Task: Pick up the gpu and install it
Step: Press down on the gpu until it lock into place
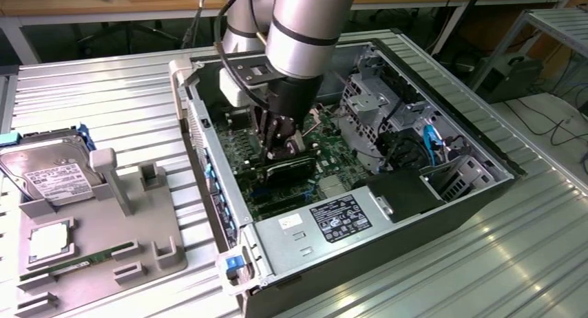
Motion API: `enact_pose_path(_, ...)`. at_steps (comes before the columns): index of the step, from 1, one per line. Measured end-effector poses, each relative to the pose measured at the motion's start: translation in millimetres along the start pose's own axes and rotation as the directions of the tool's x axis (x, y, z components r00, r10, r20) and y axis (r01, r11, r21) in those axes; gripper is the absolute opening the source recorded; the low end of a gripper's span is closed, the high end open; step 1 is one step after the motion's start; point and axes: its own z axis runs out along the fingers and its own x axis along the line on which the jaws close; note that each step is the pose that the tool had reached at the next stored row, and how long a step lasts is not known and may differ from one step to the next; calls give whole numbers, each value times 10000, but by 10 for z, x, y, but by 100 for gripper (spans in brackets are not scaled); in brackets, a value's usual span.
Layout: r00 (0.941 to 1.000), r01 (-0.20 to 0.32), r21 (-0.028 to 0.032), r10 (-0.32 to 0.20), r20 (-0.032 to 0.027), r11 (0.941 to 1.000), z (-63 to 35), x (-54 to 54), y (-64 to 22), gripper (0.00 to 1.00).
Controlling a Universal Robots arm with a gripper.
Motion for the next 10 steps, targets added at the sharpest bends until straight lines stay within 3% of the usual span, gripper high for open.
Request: enact_pose_path(10, 10000, 0, 0, 0, 1, 10000, 0, 1, -4, 11)
